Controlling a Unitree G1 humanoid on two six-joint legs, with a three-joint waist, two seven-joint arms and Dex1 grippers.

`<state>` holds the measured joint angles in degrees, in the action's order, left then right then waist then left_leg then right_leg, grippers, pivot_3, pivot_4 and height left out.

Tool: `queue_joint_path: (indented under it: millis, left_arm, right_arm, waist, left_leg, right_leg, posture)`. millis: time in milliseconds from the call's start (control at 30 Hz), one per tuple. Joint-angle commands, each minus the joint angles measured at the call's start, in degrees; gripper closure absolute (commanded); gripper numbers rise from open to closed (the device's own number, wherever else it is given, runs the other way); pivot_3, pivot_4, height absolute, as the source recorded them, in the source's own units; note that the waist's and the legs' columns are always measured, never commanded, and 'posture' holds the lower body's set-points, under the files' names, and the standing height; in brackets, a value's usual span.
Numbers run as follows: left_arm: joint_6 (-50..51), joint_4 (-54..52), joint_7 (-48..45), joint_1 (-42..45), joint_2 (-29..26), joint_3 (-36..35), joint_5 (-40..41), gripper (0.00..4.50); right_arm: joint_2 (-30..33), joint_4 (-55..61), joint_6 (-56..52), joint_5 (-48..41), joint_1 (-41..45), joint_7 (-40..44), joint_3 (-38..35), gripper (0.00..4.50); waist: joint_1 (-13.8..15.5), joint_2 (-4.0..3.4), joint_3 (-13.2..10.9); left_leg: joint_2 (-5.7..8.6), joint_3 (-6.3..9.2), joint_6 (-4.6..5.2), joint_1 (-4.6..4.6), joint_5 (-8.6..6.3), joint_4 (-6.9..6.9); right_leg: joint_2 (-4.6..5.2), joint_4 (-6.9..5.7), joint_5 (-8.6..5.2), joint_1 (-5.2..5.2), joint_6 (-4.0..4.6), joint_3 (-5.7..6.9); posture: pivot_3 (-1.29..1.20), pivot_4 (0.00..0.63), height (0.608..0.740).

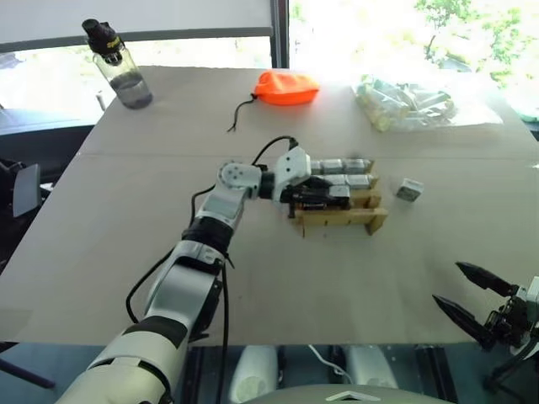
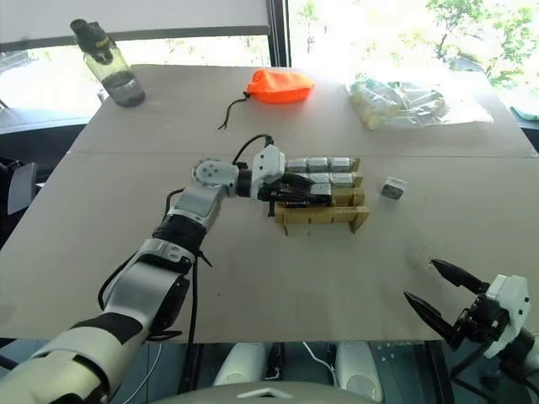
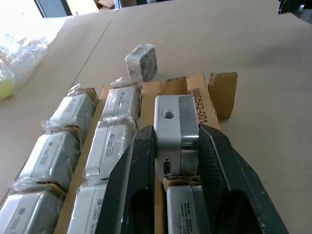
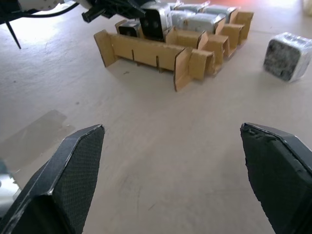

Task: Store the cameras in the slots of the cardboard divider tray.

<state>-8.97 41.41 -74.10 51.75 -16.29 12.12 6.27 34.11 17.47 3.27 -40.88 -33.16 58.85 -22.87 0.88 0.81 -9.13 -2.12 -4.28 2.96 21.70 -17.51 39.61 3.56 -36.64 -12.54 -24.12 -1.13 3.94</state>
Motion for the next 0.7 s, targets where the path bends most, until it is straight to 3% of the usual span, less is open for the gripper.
queue_joint_path:
  millis: [33,567,633,700]
  left_arm:
    - [2.36,-2.88,-0.21,-0.92,-0.73,1.09,-1.08,3.85]
    - [13.62,-12.22,-0.7,-4.74,-0.85,1.21,1.4,3.85]
    - [14.26,-12.78,-0.72,-4.87,-0.98,1.12,1.63,2.73]
    - [14.16,-13.06,-0.22,-4.95,-1.07,1.01,1.48,2.09]
  right_arm:
    - [-0.53,0.91,-0.08,-0.6,0.77,-0.03,-2.09,0.07]
    - [-1.02,0.18,-0.74,0.39,3.65,1.35,-1.8,0.07]
    - [-0.66,0.0,-1.14,0.22,3.97,1.58,-2.05,0.0]
    - [-0.45,-0.23,-1.31,0.25,4.28,1.74,-2.14,0.0]
  waist:
    - [0.03,-0.01,0.01]
    - [0.01,-0.03,0.02]
    - [-0.01,-0.03,0.02]
    - [0.0,-0.03,0.01]
  left_leg:
    - [0.0,0.01,0.0,-0.01,0.0,0.0]
    - [0.0,0.01,-0.1,-0.01,0.05,-0.01]
    - [0.01,0.01,-0.07,-0.02,0.04,-0.01]
    - [0.01,0.01,-0.07,-0.02,0.04,-0.01]
  right_leg:
    - [0.0,-0.02,0.0,0.0,0.0,0.0]
    - [-0.02,-0.04,-0.01,0.0,0.01,-0.01]
    - [-0.03,-0.06,-0.01,0.0,0.01,-0.01]
    - [-0.03,-0.06,-0.01,0.0,0.01,-0.01]
  posture:
    - [0.0,0.15,0.74]
    - [0.0,0.15,0.74]
    - [0.0,0.15,0.74]
    - [0.0,0.15,0.74]
